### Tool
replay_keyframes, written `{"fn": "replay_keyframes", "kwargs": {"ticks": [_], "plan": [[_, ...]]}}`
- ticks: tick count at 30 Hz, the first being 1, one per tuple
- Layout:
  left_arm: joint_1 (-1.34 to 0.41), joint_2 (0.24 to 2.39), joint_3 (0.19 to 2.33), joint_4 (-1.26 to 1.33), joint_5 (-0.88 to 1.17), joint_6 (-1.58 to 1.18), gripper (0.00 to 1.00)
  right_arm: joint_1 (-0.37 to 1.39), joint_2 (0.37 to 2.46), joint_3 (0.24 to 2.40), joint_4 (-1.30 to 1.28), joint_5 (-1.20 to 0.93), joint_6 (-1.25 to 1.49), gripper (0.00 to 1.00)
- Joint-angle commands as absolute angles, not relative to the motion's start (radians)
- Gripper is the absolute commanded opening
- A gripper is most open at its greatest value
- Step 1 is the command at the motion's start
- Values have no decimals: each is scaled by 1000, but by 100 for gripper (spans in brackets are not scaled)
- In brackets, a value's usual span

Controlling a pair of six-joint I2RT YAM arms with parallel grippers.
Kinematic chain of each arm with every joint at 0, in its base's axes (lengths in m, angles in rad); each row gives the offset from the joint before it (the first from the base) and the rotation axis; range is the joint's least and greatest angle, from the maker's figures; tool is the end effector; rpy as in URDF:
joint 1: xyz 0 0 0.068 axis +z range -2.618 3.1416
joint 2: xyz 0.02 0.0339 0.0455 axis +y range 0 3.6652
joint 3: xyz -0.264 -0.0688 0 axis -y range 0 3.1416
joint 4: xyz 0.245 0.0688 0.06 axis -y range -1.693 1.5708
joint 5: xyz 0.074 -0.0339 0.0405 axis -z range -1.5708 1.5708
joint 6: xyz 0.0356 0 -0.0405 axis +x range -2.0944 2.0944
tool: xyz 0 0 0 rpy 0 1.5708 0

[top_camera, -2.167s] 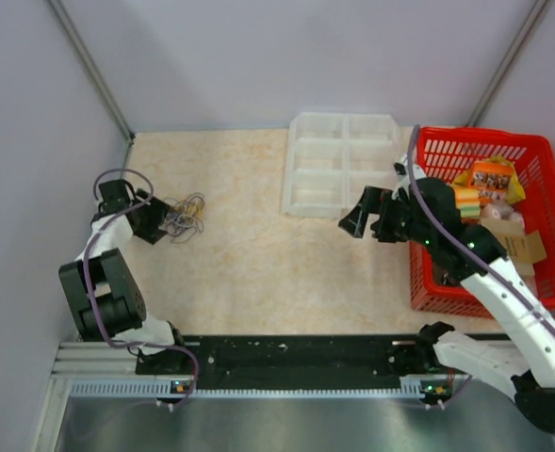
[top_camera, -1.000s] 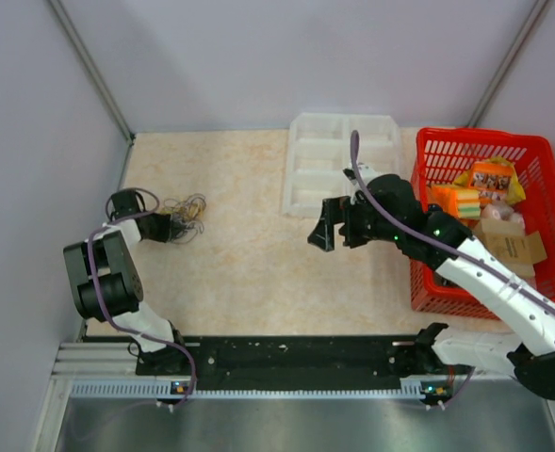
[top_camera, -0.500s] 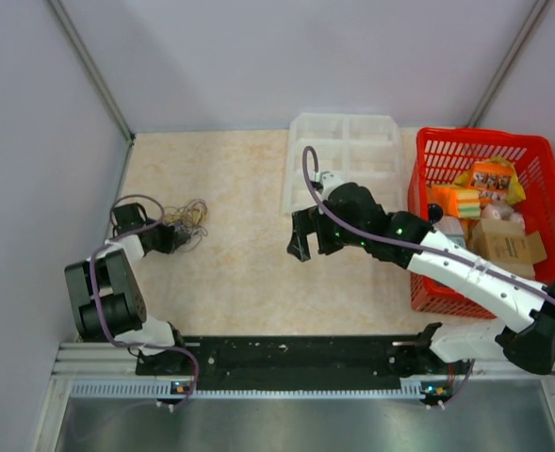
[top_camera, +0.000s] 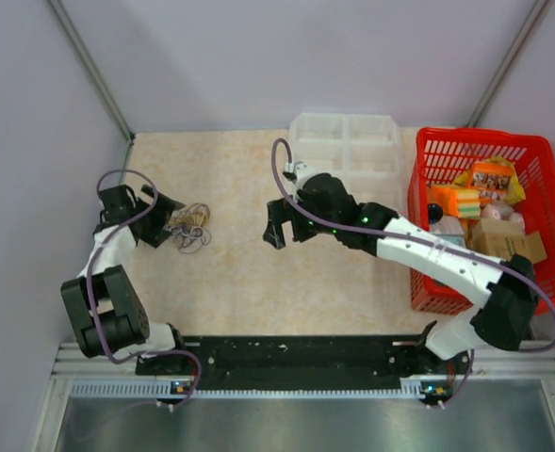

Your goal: Untangle the cables

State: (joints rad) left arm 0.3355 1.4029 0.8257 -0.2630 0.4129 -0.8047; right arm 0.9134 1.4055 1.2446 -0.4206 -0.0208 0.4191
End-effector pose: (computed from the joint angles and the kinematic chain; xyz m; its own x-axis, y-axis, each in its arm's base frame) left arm 0.2739 0.0804 0.2110 -0.4525 -0.8568 -0.2473 -0.5406 0.4841 -0.6881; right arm 0.1947 0.2534 0.3337 -0.6330 -0.1542 -0.7587 -0.5960 0.7224 0.3505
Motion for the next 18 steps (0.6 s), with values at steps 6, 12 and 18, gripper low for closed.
{"fn": "replay_keyframes", "kwargs": {"ticks": [6, 12, 18], "plan": [[362, 1581, 1008, -374, 333, -652, 99, 933, 1641, 1468, -276, -101, 433, 99], [360, 1625, 951, -272, 419, -670, 70, 939, 1686, 1471, -264, -118, 410, 99], [356, 1563, 862, -242, 466, -658, 31, 939, 1698, 1437, -210, -147, 319, 99]]}}
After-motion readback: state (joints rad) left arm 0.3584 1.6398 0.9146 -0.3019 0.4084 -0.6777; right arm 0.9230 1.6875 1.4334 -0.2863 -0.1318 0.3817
